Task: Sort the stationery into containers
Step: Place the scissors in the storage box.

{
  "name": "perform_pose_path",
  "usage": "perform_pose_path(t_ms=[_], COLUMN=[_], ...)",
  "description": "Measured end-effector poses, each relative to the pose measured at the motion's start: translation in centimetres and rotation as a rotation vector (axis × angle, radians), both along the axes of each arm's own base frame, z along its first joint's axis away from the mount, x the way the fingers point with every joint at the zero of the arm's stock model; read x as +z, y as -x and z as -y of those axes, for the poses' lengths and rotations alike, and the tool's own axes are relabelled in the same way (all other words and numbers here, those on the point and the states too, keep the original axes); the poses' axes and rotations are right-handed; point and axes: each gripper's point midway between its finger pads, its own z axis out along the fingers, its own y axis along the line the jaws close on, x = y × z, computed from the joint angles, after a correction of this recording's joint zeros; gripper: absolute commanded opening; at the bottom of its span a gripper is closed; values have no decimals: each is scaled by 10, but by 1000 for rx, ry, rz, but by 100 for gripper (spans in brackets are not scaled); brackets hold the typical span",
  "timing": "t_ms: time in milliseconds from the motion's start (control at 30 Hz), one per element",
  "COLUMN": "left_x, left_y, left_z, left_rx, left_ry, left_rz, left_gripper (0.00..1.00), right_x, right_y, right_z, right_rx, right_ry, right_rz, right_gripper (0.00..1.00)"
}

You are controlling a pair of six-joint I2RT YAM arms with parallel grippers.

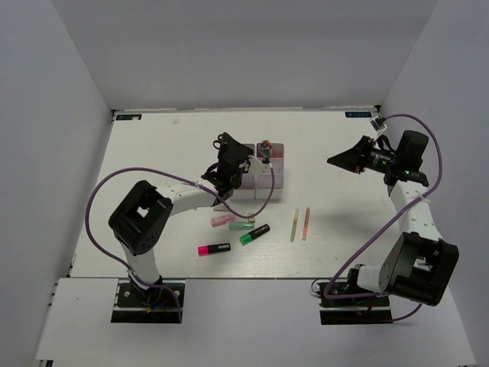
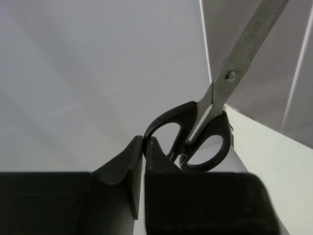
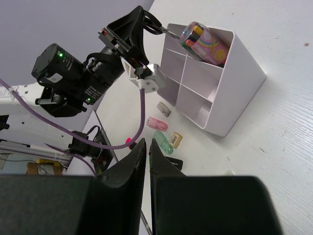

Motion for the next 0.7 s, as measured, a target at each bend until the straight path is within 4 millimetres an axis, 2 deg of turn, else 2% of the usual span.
perform_pose_path(t_ms=[267,700], left_x=[6,11], left_y=[0,1], left_z=[3,7], left_rx=[-9,-19], left_ry=[17,35], left_rz=[25,44], left_gripper=[27,36], right_x=[0,1], right_y=[0,-1], right_z=[1,2], right_rx=[-3,-5], right_ry=[-2,-1], right_rz=[-1,3], right_gripper=[10,10])
